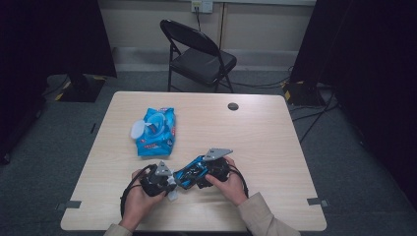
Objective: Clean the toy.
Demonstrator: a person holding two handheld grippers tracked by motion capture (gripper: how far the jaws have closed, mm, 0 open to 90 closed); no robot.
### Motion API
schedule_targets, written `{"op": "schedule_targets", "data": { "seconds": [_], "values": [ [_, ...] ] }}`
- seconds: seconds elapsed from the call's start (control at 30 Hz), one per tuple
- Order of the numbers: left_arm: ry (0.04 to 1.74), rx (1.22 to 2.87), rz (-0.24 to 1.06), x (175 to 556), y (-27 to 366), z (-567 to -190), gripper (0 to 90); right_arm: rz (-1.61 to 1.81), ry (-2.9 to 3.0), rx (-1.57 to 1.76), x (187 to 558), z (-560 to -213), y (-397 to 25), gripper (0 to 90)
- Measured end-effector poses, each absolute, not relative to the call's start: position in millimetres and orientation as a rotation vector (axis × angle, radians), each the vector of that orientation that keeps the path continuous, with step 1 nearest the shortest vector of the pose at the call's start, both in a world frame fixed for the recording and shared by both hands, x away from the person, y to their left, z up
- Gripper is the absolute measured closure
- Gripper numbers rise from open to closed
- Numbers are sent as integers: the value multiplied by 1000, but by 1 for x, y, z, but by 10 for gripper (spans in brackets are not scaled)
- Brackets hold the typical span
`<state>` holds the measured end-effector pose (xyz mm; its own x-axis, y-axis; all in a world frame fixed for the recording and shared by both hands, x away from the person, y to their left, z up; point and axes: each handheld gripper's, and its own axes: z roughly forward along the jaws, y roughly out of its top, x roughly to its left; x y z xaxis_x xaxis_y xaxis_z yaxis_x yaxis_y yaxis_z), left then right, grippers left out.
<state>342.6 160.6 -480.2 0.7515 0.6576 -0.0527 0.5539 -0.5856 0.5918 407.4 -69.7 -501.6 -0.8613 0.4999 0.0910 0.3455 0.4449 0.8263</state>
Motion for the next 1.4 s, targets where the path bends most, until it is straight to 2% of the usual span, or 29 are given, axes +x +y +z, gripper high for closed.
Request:
{"op": "schedule_targets", "data": {
  "seconds": [1.4],
  "values": [
    [729, 2419, 173, 319, 123, -478, 813, 1386, 2524, 743, 407, -502, -70, 60]
  ]
}}
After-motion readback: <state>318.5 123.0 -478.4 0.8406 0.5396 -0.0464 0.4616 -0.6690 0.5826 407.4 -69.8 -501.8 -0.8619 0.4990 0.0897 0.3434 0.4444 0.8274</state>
